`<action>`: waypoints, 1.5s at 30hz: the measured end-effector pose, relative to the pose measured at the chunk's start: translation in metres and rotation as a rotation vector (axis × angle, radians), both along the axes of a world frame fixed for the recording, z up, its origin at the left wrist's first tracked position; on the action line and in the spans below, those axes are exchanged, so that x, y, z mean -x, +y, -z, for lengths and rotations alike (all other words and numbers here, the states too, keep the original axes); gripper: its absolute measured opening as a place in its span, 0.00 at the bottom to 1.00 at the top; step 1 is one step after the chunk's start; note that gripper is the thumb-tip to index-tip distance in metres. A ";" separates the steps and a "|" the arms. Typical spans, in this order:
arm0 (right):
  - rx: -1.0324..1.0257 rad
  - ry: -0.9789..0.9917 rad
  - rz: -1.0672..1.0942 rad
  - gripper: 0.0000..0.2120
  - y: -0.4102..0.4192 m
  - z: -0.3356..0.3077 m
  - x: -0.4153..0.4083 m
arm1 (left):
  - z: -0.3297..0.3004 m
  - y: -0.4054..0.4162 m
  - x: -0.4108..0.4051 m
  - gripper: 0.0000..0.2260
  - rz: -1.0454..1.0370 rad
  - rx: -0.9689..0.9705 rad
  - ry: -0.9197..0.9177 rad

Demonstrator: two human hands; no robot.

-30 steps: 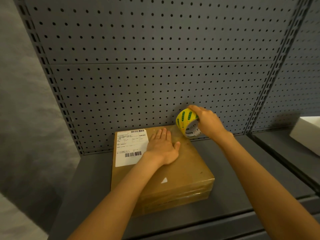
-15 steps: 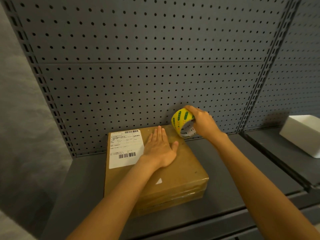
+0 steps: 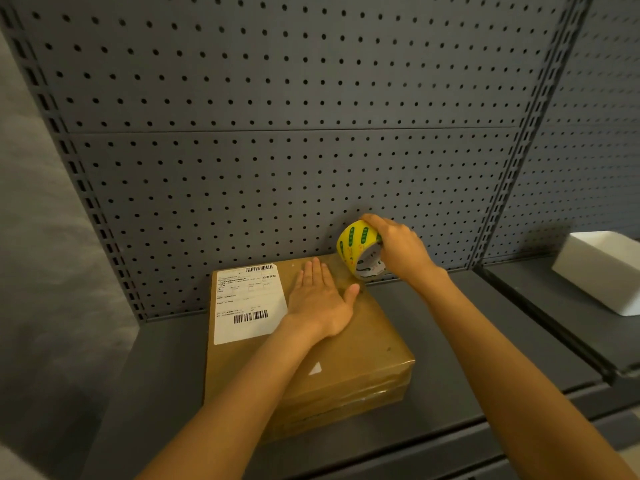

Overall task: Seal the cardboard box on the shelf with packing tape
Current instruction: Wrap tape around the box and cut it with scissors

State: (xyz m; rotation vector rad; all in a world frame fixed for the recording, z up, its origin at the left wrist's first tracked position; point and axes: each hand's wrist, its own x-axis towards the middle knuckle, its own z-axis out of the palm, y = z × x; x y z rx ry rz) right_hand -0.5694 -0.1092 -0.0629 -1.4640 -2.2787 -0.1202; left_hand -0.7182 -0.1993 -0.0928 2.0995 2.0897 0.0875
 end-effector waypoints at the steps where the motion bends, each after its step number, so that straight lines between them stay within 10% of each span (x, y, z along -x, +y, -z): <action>1: 0.002 0.005 -0.001 0.29 0.000 0.000 0.000 | 0.003 0.000 0.001 0.34 0.004 -0.014 -0.020; 17: -0.007 0.011 0.002 0.28 -0.002 -0.003 0.006 | 0.002 0.013 0.010 0.35 0.088 -0.045 -0.041; 30: 0.222 0.373 0.027 0.28 -0.012 -0.003 0.002 | -0.013 0.077 0.009 0.20 -0.042 -0.162 -1.027; 37: 0.341 0.603 0.044 0.26 -0.045 0.002 -0.029 | -0.007 0.077 -0.006 0.18 -0.045 -0.210 -1.088; 45: 0.382 0.379 0.341 0.28 -0.087 0.032 -0.100 | -0.006 0.079 -0.025 0.20 0.017 -0.155 -1.167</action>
